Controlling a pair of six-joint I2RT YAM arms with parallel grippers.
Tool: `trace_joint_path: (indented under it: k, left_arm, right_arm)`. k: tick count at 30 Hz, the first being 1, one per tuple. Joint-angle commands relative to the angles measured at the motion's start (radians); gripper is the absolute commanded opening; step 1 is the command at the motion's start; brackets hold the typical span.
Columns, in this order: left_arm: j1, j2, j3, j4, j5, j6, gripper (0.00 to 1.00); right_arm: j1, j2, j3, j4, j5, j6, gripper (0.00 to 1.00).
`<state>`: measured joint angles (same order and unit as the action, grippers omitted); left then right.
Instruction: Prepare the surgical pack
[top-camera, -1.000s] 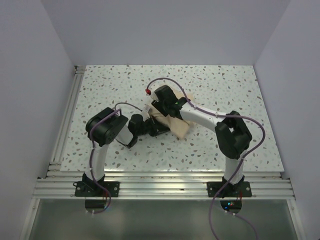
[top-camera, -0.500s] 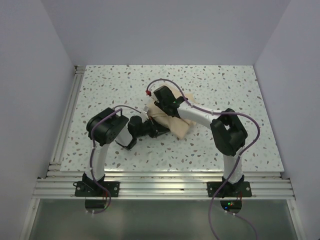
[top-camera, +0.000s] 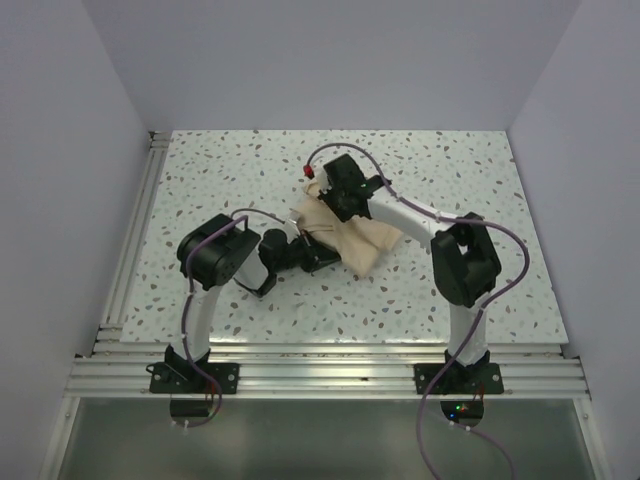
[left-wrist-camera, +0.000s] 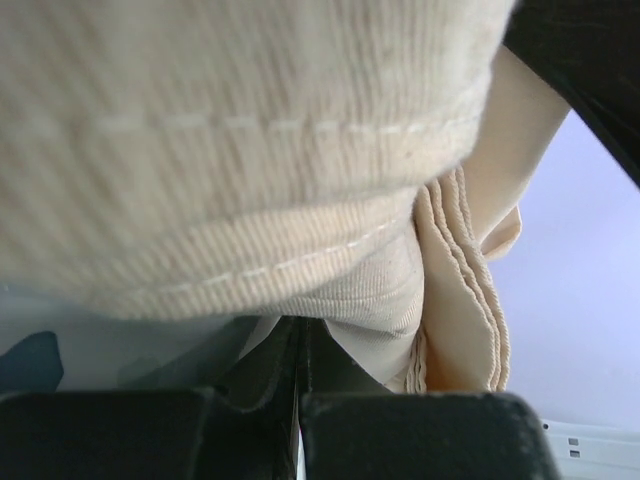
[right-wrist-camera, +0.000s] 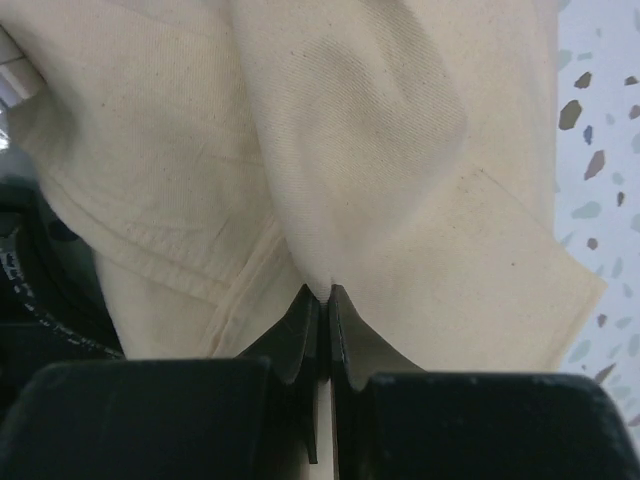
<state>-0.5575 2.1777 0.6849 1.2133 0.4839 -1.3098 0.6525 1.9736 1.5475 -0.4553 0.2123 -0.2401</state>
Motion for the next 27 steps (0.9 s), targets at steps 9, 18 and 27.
trace_joint_path:
  k: [9, 18, 27]
  left_arm:
    - [0.001, 0.017, 0.054, -0.069, -0.019, 0.064, 0.0]
    - [0.007, 0.013, 0.091, -0.143, -0.014, 0.118, 0.0]
    - [0.027, 0.033, 0.113, -0.153, -0.005, 0.139, 0.0]
  right_arm:
    - [-0.254, 0.017, 0.19, -0.213, -0.77, 0.223, 0.0]
    - [-0.32, 0.133, 0.168, -0.158, -1.205, 0.375, 0.0]
    - [-0.327, 0.156, 0.025, 0.075, -1.364, 0.623, 0.0]
